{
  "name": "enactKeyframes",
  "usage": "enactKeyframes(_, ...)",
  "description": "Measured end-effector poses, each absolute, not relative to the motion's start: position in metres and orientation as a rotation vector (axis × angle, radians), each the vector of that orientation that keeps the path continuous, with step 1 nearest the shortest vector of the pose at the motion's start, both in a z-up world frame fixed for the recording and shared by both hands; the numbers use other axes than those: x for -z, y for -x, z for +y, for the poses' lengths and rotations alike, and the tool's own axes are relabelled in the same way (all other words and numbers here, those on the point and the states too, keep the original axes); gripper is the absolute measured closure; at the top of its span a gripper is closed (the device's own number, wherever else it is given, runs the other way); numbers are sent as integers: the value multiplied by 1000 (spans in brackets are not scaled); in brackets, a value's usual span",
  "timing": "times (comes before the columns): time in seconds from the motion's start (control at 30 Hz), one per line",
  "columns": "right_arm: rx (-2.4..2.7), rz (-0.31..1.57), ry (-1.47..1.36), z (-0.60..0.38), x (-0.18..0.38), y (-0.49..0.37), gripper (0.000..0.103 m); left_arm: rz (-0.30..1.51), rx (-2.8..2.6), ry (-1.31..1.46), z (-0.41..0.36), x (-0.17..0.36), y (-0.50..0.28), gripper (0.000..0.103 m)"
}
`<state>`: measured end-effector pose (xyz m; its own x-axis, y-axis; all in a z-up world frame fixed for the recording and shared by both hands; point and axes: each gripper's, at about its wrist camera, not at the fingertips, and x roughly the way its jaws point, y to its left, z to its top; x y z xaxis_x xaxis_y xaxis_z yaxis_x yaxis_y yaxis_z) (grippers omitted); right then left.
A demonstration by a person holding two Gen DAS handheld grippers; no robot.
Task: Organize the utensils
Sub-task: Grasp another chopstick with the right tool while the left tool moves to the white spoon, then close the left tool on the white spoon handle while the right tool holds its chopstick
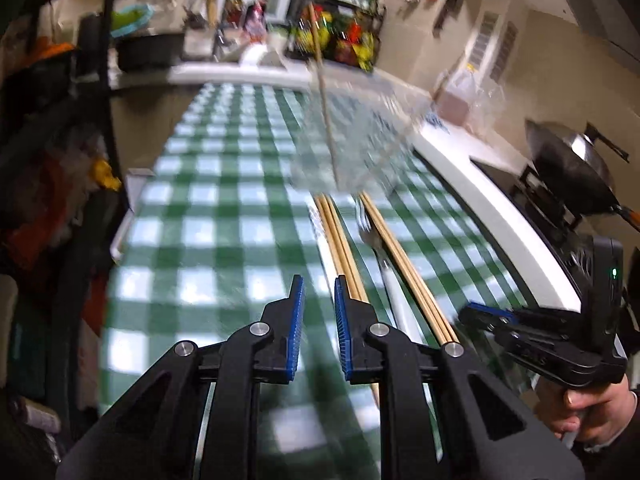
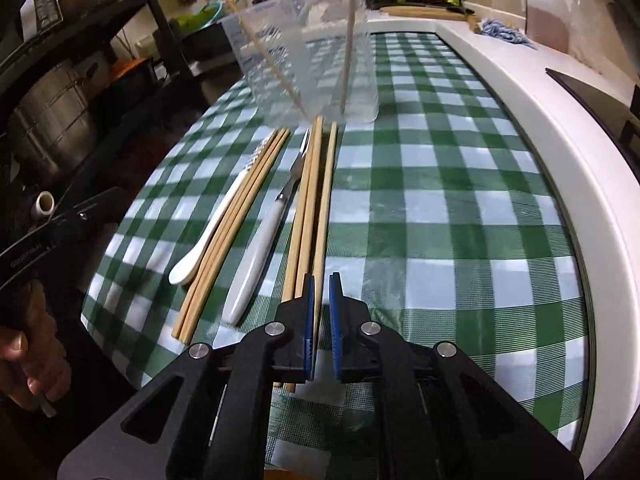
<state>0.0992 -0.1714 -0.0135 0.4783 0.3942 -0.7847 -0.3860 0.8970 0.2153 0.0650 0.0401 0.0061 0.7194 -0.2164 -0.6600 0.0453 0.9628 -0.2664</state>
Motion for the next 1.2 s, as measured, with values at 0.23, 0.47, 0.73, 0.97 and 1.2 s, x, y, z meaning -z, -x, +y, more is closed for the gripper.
enactKeyframes(0.23, -481, 996, 52, -162, 22, -94, 93, 841, 173, 282, 27, 21, -66, 87)
enactKeyframes(0.47, -453, 987, 139, -155, 24, -90, 95, 872, 171, 300, 27, 27, -70, 86)
enactKeyframes(0.73, -374, 962, 139, -165, 17, -94, 98, 903, 157, 303, 21, 37, -73, 76)
enactKeyframes(0.97, -347, 989, 140, -171, 22, -97, 97, 904, 119, 226, 10, 40, -73, 76)
enactKeyframes(1.2, -346, 988, 135, -170, 22, -98, 97, 883, 93, 145, 1, 38, -70, 76)
